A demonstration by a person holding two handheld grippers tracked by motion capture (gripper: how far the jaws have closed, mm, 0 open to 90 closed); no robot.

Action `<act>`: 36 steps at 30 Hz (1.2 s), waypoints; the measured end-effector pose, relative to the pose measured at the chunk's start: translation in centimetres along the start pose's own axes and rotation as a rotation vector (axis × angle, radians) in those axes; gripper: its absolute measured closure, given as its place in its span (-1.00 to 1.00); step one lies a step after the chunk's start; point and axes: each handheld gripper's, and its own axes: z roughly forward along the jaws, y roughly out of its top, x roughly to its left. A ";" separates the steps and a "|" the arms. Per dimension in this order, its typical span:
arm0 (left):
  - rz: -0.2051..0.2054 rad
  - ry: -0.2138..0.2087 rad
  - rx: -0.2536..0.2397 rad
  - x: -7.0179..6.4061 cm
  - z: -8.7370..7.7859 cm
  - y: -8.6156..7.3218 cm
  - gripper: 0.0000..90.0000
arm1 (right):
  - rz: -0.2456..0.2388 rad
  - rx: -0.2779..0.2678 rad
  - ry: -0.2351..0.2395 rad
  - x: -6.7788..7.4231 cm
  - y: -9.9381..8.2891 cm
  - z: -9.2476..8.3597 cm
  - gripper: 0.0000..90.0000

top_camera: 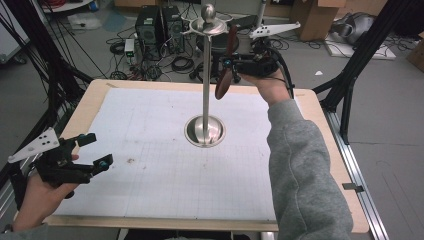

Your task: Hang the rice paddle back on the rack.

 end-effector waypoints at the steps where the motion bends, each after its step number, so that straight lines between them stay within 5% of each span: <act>1: 0.000 0.000 0.000 0.0 0.0 0.0 -0.96 | 0.000 0.000 0.000 0.0 0.0 0.0 0.72; 36: 0.000 0.004 0.007 -0.1 -0.1 -0.2 -0.96 | -0.002 -0.025 0.010 -0.2 -0.8 1.0 0.70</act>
